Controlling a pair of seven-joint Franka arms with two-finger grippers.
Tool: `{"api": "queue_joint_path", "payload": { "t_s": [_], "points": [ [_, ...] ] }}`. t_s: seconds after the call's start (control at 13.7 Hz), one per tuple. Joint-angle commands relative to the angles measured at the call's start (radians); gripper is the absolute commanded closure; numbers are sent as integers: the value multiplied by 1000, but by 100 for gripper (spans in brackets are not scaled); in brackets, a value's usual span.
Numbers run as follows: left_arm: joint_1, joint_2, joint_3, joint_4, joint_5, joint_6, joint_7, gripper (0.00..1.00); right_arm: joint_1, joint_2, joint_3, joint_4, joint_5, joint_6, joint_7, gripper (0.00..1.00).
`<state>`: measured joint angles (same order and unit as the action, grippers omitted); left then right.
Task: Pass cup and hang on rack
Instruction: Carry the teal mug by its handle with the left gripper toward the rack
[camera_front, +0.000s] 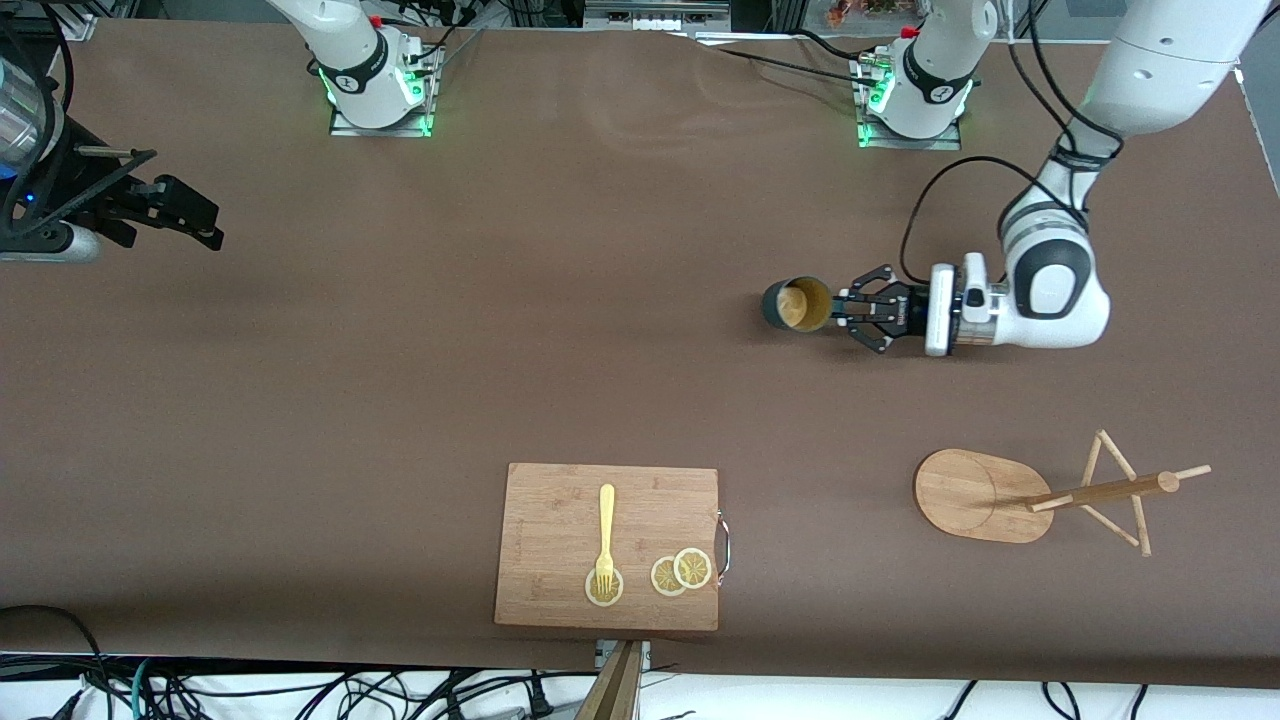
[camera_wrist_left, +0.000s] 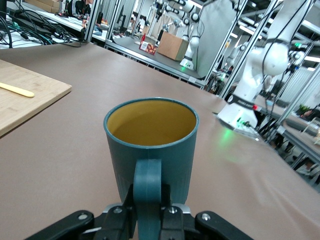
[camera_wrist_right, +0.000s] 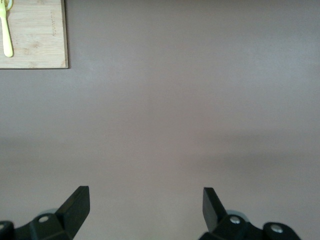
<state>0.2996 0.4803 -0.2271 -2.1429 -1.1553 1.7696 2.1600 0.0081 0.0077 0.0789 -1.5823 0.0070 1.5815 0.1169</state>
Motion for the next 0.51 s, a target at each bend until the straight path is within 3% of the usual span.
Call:
{"api": "queue_joint_path", "payload": {
  "t_s": [0.0,0.44],
  "points": [
    [123,72,-11,72,62,-144,-61,100,1,5,1,18,4,-12,3,0],
    [294,161,23,177,221,-361,-138,100,1,5,1,16,4,-15,3,0]
  ]
}}
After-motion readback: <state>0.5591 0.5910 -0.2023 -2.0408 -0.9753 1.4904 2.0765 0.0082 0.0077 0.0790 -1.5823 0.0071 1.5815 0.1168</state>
